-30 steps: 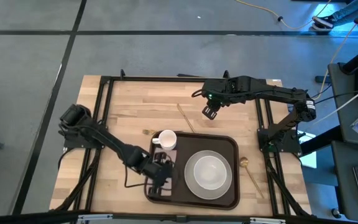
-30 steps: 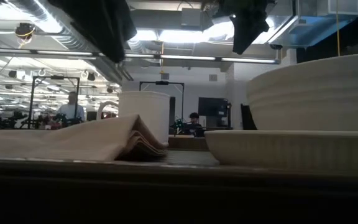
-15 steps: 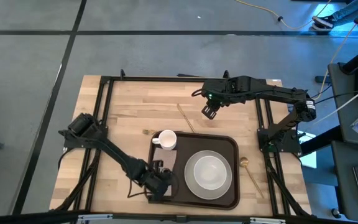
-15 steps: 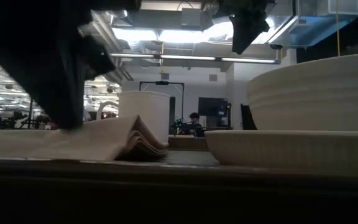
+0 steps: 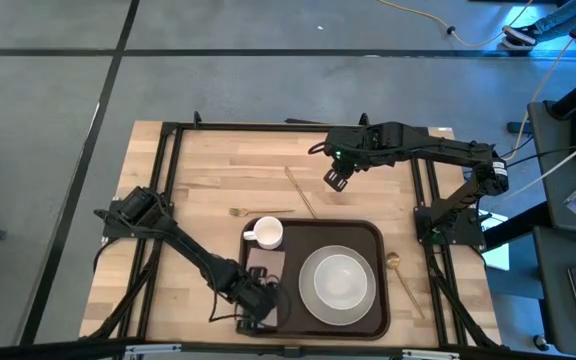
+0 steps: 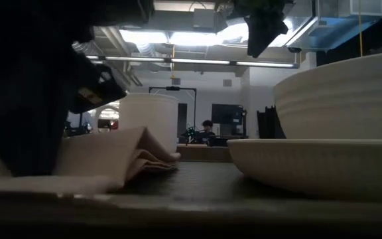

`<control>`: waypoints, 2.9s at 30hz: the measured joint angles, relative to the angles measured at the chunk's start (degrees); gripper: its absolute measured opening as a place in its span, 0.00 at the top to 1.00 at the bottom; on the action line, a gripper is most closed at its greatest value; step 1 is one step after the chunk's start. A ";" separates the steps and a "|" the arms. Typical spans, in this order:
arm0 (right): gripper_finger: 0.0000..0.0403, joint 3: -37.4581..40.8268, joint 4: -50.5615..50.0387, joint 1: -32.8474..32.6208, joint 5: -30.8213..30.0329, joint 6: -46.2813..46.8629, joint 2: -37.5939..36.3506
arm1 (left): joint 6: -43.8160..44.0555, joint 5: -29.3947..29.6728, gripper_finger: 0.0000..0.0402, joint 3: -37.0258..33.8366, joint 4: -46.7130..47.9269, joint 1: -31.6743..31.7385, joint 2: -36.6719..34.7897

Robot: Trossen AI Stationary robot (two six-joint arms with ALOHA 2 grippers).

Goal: Set up tray
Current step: Put the brown napkin on the black serving tray to the bottom of the white mug, then put the gold spoon on top of the brown napkin

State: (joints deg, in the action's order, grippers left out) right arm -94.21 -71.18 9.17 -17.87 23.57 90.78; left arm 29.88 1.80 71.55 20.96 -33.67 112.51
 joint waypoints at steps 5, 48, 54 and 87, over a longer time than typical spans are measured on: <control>0.67 0.00 1.27 0.02 4.65 -0.26 0.00 | -5.00 -0.82 1.00 0.00 -0.32 0.77 0.00; 0.67 -0.04 14.77 -34.14 -2.14 21.67 9.10 | 14.43 14.09 1.00 0.38 20.19 7.74 0.40; 0.67 -0.02 2.99 -34.12 -6.87 31.88 9.18 | 20.70 17.91 1.00 0.24 25.92 8.06 0.64; 0.67 -0.02 18.47 -34.16 -3.50 22.35 9.16 | 10.80 21.59 1.00 -0.20 32.92 5.72 -20.59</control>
State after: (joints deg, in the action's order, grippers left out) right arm -94.24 -52.71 -24.99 -21.37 45.93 99.94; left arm 40.68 23.39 71.35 53.88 -27.95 91.91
